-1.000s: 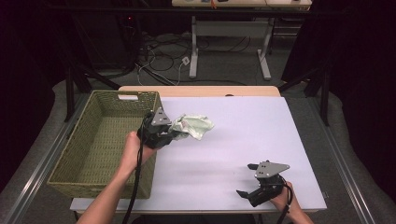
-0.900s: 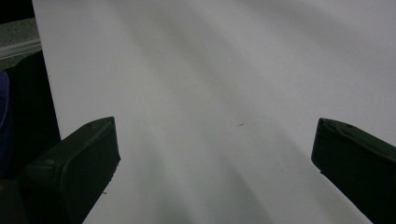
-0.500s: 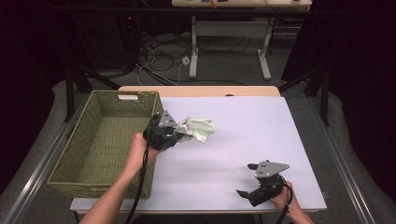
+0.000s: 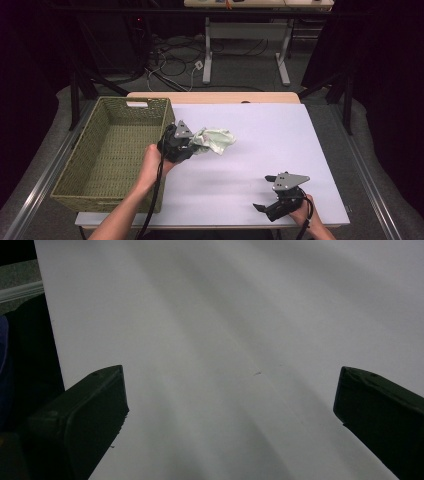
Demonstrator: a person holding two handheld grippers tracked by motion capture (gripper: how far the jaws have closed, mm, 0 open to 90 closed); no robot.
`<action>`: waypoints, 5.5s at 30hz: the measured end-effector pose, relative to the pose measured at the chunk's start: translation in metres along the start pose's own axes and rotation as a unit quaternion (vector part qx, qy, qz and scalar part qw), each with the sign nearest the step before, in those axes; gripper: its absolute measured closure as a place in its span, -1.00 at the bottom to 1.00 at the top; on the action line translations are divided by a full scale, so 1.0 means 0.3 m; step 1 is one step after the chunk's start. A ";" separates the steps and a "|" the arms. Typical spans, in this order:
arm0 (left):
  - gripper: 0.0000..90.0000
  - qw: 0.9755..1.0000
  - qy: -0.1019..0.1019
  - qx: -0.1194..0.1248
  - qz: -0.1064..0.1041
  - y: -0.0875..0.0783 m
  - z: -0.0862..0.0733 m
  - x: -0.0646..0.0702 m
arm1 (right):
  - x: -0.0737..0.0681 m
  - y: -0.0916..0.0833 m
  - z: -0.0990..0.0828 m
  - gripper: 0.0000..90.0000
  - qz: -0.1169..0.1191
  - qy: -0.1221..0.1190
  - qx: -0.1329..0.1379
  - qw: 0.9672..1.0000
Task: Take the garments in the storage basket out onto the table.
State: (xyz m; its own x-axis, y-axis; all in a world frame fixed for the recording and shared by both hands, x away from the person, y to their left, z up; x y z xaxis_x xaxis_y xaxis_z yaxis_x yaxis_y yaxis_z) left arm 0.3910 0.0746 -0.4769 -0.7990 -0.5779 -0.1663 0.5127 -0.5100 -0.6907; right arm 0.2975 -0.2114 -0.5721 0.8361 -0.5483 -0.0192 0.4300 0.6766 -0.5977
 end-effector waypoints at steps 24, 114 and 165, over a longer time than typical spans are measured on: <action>0.63 1.000 -0.001 -0.004 -0.002 0.035 0.008 0.041 | -0.001 0.000 0.001 -0.99 -0.001 -0.002 0.001 1.000; -1.00 1.000 -0.014 -0.006 -0.003 0.028 -0.097 0.210 | -0.004 0.000 0.002 -0.99 0.005 -0.006 -0.002 1.000; -1.00 0.998 -0.024 0.030 0.043 -0.273 -0.324 0.212 | -0.010 -0.002 0.005 -0.99 0.004 -0.005 0.003 1.000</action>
State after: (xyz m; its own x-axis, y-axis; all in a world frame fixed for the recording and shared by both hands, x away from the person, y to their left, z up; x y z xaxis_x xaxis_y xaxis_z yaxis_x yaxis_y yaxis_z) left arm 0.2677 0.1415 -0.4992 -0.7355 -0.6508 -0.1883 0.5982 -0.4934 -0.6314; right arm 0.2952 -0.2095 -0.5705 0.8431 -0.5376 -0.0170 0.4242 0.6841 -0.5934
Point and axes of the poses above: each handheld gripper's, and its own axes: y roughly forward along the jaws, z roughly out of its top, x roughly to its right, the point moved 5 cm from there along y, roughly forward along the jaws, and after that the axes turned 4 degrees about y, right-handed, at the moved point
